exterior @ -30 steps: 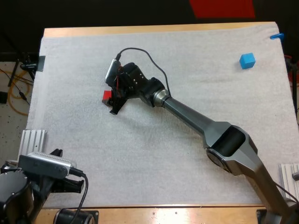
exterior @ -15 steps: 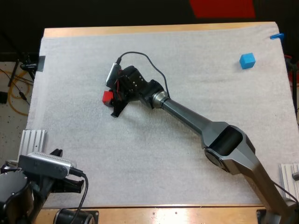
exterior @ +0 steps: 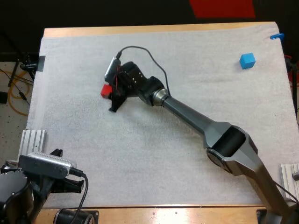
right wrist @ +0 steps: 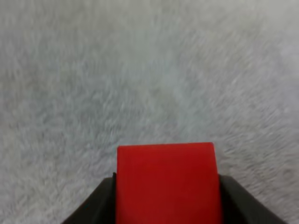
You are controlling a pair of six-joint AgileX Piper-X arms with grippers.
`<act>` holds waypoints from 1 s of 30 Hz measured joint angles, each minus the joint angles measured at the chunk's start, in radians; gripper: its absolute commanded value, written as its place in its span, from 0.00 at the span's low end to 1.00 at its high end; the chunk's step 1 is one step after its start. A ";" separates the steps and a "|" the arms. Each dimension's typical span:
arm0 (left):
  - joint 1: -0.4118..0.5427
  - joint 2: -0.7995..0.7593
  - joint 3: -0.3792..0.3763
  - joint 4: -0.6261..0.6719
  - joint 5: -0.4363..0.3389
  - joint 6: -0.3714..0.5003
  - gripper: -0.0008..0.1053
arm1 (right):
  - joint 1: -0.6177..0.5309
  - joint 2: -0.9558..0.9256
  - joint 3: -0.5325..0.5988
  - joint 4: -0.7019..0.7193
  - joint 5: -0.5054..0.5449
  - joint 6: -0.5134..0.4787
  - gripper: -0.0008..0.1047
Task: Stack red cube on blue cube
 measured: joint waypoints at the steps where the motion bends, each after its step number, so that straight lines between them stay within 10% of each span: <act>1: 0.000 0.000 0.000 0.000 0.000 0.003 0.01 | 0.002 -0.019 0.000 0.004 0.007 0.000 0.21; 30: 0.000 0.073 0.001 -0.049 0.063 0.075 0.01 | -0.216 -0.453 -0.006 0.511 0.099 0.096 0.21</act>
